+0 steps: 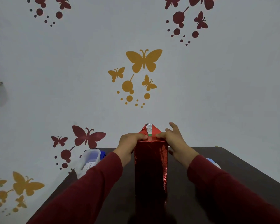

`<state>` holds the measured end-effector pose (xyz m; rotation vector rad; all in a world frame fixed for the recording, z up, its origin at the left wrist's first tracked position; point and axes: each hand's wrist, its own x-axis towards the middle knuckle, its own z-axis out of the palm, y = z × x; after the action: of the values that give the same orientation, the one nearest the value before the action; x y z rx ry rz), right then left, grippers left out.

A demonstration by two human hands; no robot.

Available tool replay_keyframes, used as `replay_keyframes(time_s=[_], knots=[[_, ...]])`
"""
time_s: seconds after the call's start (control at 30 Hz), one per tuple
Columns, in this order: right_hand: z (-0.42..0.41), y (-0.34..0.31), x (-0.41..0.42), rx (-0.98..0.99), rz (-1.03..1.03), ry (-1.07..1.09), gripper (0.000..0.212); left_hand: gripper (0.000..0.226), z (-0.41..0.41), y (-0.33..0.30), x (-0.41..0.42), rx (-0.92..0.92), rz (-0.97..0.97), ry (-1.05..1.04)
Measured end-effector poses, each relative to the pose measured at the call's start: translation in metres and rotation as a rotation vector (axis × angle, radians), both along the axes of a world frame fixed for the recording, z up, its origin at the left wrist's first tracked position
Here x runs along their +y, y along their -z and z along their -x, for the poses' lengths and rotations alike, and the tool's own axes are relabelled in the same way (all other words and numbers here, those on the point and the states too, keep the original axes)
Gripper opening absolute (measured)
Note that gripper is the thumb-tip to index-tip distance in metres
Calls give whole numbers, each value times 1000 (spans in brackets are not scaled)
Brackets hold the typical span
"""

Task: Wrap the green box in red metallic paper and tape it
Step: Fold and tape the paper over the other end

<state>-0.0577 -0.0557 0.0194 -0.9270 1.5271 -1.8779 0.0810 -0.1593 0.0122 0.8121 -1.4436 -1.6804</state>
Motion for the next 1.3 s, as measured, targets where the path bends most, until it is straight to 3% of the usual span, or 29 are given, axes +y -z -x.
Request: replay_keyframes(time_s=[0.13, 0.37, 0.5, 0.67, 0.83, 1.1, 1.3], knots=[[-2, -1, 4, 58, -14, 9, 109, 23, 1, 0, 8, 75, -81, -11], [3, 2, 4, 42, -18, 44, 110, 39, -3, -1, 21, 152, -147, 49], [1, 3, 5, 48, -6, 50, 109, 10, -1, 2, 28, 135, -122, -83], [-2, 1, 11, 132, 76, 117, 97, 15, 1, 3, 32, 191, -172, -120], [-6, -27, 34, 424, 192, 207, 71, 19, -1, 4, 32, 220, -188, -112], [-11, -61, 32, 708, -73, -78, 56, 18, -5, 5, 34, 204, -147, -89], [-7, -71, 8, 750, -309, -136, 56, 16, -7, 6, 33, 194, -127, -94]])
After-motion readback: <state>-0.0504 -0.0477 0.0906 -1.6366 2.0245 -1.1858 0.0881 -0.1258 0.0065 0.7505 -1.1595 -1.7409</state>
